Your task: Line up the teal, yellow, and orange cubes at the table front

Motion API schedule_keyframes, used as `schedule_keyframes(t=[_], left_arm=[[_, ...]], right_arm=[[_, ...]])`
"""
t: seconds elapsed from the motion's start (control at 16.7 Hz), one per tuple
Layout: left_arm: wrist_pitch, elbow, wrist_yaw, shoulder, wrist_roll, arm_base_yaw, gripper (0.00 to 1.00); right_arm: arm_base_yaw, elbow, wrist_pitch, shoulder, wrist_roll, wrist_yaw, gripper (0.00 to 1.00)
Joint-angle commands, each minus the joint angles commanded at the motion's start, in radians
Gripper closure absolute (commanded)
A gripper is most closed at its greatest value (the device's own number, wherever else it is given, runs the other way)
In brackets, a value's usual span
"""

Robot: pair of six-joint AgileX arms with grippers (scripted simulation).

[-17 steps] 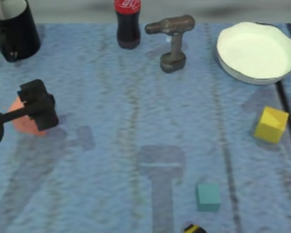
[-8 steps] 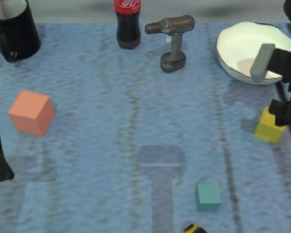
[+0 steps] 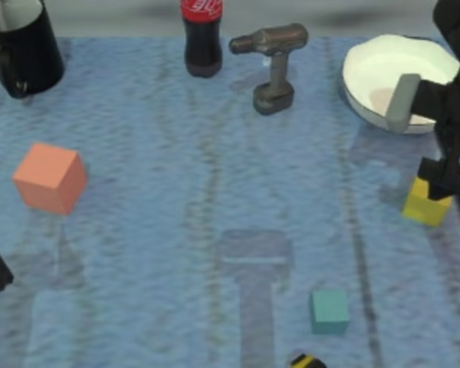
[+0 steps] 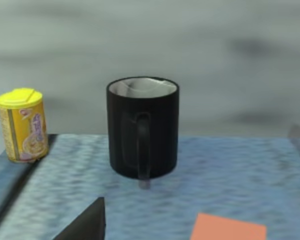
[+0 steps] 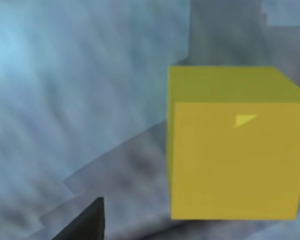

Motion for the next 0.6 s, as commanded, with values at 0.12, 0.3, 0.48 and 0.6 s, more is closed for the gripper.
schedule_keyframes(t=[0.12, 0.3, 0.48, 0.6], left_arm=[[0.000, 0.000, 0.000, 0.000, 0.000, 0.000, 0.00], [0.000, 0.000, 0.000, 0.000, 0.000, 0.000, 0.00], [0.000, 0.000, 0.000, 0.000, 0.000, 0.000, 0.00], [0.000, 0.000, 0.000, 0.000, 0.000, 0.000, 0.00]], right_arm=[[-0.005, -0.001, 0.003, 0.003, -0.001, 0.000, 0.00], [-0.002, -0.047, 0.074, 0.031, -0.001, 0.000, 0.00], [0.000, -0.120, 0.210, 0.081, 0.002, 0.001, 0.00], [0.001, -0.161, 0.278, 0.111, 0.003, 0.001, 0.00]])
